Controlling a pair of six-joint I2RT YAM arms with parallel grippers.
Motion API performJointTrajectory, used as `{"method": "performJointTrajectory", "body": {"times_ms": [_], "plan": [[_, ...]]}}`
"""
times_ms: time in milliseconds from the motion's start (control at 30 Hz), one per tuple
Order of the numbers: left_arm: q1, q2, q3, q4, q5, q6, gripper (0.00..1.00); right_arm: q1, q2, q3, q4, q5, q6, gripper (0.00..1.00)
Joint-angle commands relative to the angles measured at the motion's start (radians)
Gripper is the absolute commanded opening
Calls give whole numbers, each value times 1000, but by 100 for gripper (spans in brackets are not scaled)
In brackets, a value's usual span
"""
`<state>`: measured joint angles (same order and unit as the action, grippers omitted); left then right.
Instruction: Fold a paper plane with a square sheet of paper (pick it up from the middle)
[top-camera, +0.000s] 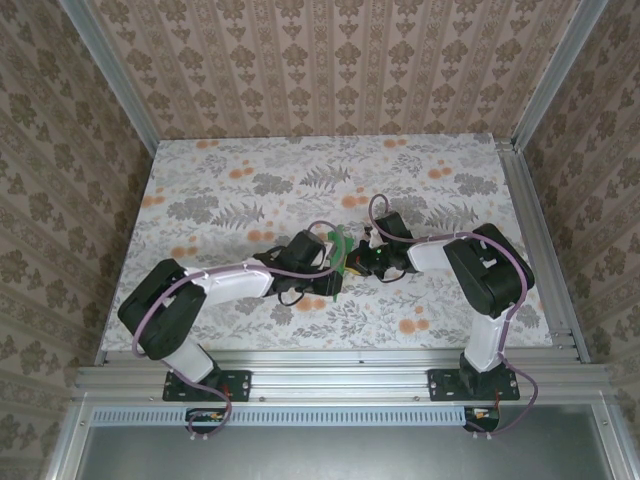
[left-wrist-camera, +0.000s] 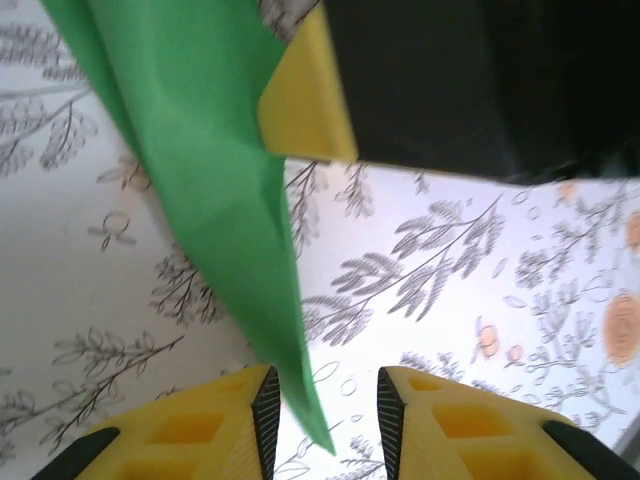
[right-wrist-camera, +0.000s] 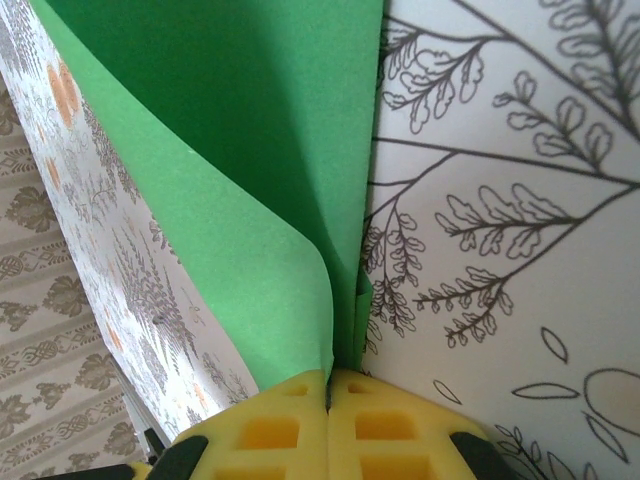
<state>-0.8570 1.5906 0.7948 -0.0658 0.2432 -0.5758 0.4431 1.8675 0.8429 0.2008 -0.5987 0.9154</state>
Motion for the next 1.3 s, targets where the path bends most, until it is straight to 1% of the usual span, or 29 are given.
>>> {"method": "performJointTrajectory", "body": {"times_ms": [0, 133, 233, 433, 700, 900, 1067, 1267], "plan": [[-13, 15, -11, -9, -64, -16, 31, 6, 0, 5, -35, 17, -19, 0], [-22, 31, -5, 6, -59, -3, 25, 6, 2, 4, -39, 18, -21, 0], [-28, 40, 4, 5, -67, 13, 22, 6, -1, 4, -39, 19, -19, 0], [-43, 67, 15, -5, -88, 32, 22, 6, -2, 8, -40, 18, -19, 0], [-52, 88, 34, -31, -85, 56, 23, 6, -6, 15, -43, 19, -19, 0], [-69, 99, 44, -76, -129, 79, 25, 6, -10, 22, -58, 24, -23, 0], [-84, 120, 65, -133, -160, 119, 25, 6, -16, 25, -67, 28, -29, 0], [-112, 155, 116, -275, -270, 192, 21, 6, -39, 32, -80, 29, -39, 0]]}}
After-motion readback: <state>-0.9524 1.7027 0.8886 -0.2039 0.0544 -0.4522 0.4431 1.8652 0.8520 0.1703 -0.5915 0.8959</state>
